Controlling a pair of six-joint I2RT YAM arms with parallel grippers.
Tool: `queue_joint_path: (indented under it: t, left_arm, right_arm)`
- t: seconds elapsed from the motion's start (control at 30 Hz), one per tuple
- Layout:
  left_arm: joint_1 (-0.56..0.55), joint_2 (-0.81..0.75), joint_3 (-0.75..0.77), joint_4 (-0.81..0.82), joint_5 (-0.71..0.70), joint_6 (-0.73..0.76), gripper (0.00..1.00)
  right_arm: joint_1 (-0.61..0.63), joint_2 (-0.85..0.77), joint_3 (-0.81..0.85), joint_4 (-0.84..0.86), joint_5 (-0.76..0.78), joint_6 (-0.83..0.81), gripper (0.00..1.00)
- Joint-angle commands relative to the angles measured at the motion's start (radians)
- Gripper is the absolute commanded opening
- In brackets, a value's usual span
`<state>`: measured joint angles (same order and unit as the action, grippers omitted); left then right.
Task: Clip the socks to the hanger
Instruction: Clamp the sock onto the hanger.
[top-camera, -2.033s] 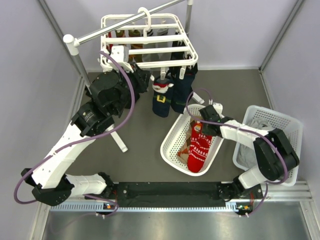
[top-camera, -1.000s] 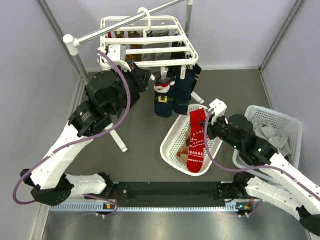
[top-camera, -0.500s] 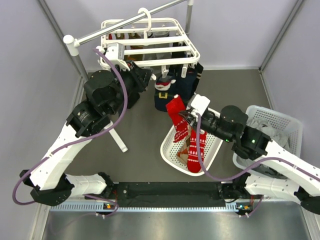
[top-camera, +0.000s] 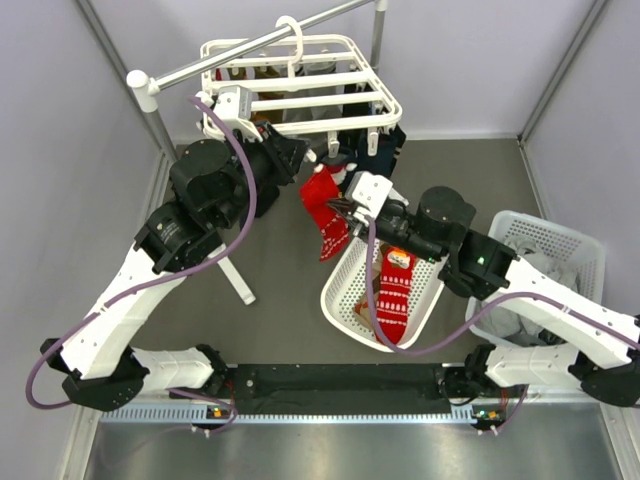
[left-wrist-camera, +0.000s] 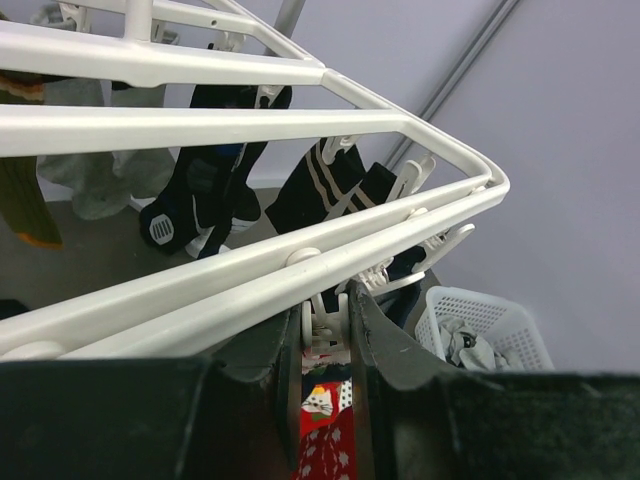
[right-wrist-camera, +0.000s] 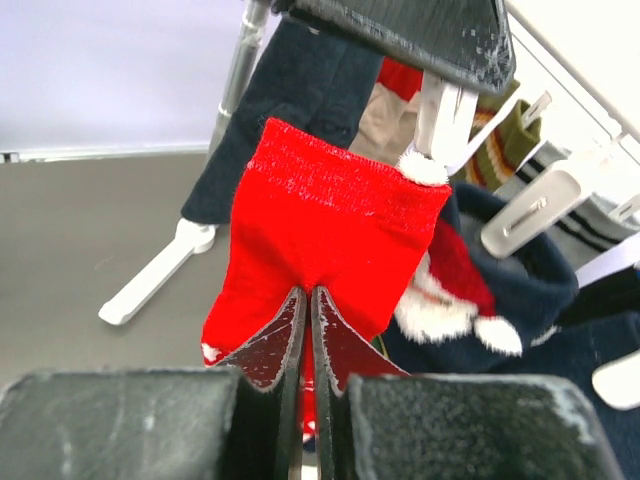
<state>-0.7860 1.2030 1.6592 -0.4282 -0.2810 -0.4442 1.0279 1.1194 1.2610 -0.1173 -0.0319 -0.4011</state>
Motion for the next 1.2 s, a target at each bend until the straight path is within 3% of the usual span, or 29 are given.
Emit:
queue_joint_path:
  t: [0.0, 1.17]
  left_arm:
    - [-0.004, -0.006, 0.033, 0.002, 0.043, -0.013, 0.00]
    - [-0.004, -0.022, 0.033, -0.020, 0.080, -0.014, 0.00]
  right_arm:
    - [0.014, 0.031, 0.061, 0.059, -0.022, -0.030, 0.00]
    - [-0.103, 0.091, 0.086, 0.200, -0.003, -0.012, 0.00]
